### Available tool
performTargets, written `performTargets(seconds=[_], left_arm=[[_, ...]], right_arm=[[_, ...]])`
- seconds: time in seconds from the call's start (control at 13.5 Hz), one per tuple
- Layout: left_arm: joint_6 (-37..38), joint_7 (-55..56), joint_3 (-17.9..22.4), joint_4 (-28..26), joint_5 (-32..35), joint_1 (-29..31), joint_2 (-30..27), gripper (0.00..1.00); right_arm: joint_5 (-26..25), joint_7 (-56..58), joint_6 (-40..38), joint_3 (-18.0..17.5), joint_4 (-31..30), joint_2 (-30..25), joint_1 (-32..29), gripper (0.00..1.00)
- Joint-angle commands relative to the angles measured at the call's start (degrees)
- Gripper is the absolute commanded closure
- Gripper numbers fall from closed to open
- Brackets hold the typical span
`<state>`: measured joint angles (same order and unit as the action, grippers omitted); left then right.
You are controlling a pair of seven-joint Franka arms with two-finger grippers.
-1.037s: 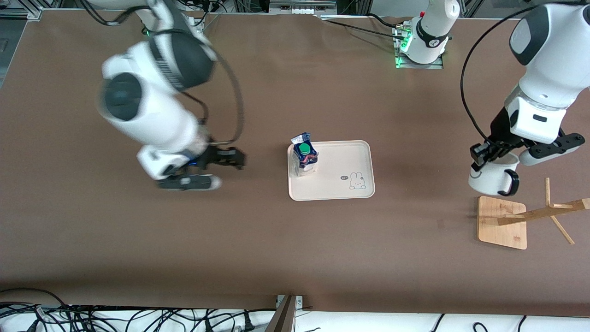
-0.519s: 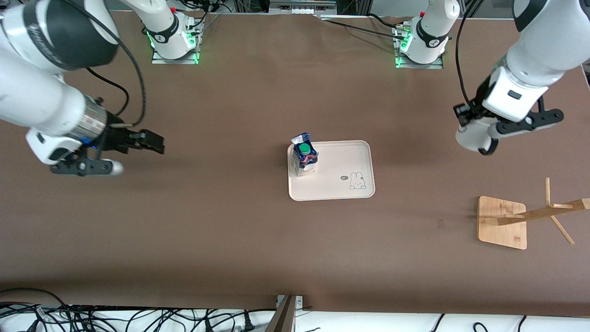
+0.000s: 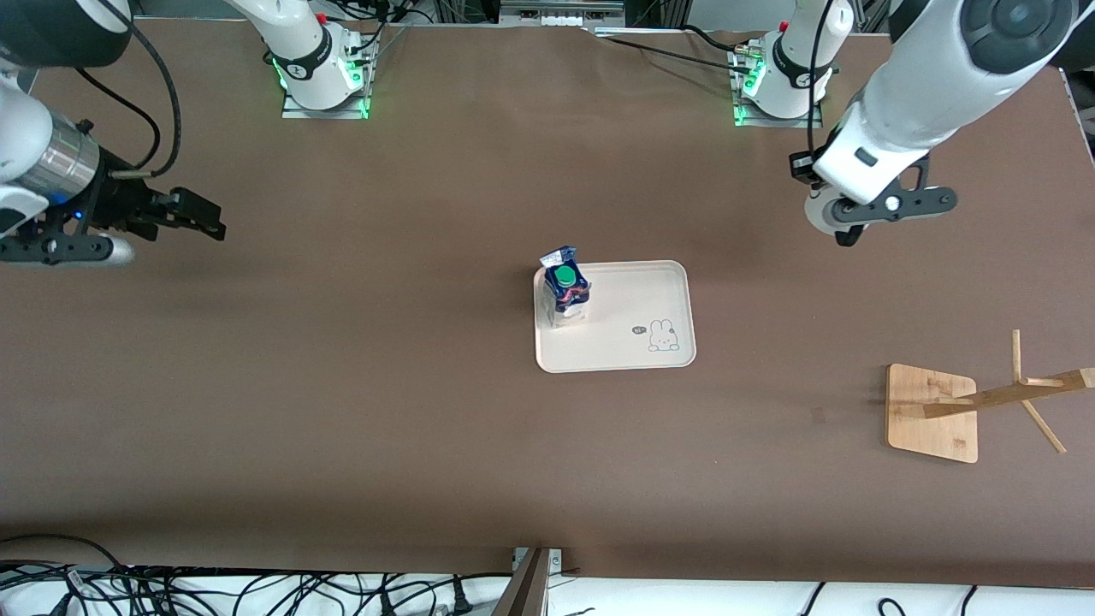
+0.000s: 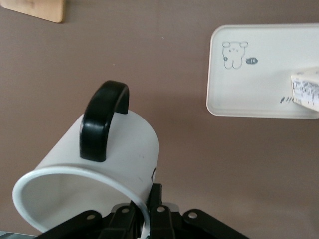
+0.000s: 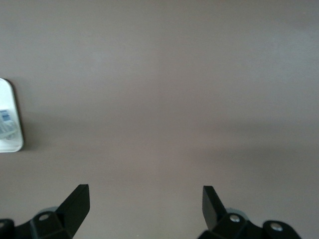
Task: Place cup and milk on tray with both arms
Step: 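Carry the mug with the left gripper and lower it onto the tray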
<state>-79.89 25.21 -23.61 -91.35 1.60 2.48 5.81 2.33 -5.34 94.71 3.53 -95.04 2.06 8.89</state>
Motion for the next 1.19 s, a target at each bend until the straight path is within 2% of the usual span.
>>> performTargets(seconds=[0.0, 0.15, 0.37, 0.52, 0.74, 1.11], left_arm=[[1.6, 1.8, -1.1, 6.6, 0.1, -2.5, 10.2, 1.0], [1.5, 5.7, -1.2, 11.9, 0.1, -3.5, 18.8, 1.0], [0.0, 14.4, -0.8, 19.0, 0.4, -8.4, 28.7, 1.0], [-5.2, 19.9, -0.9, 19.8, 0.3, -11.2, 32.6, 1.0], [-11.7, 22.0, -0.8, 19.7, 0.3, -14.3, 37.2, 1.0], [-16.3, 23.4, -0.7, 19.3, 0.2, -14.4, 41.6, 1.0]], right_arm=[[-1.8, 1.4, 2.5, -1.9, -5.1, -4.1, -1.4, 0.0], [-2.7, 1.9, 2.3, -1.9, -4.2, -3.8, -1.4, 0.0], [-2.9, 1.8, 2.5, -1.9, -3.0, -3.5, -1.4, 0.0], [-2.9, 1.8, 2.2, -1.8, -1.2, -2.2, -1.4, 0.0], [-4.5, 1.8, -2.1, -1.7, 1.1, -2.2, -1.4, 0.0], [-4.3, 1.5, -2.0, -1.5, 3.1, -1.1, -1.4, 0.0]])
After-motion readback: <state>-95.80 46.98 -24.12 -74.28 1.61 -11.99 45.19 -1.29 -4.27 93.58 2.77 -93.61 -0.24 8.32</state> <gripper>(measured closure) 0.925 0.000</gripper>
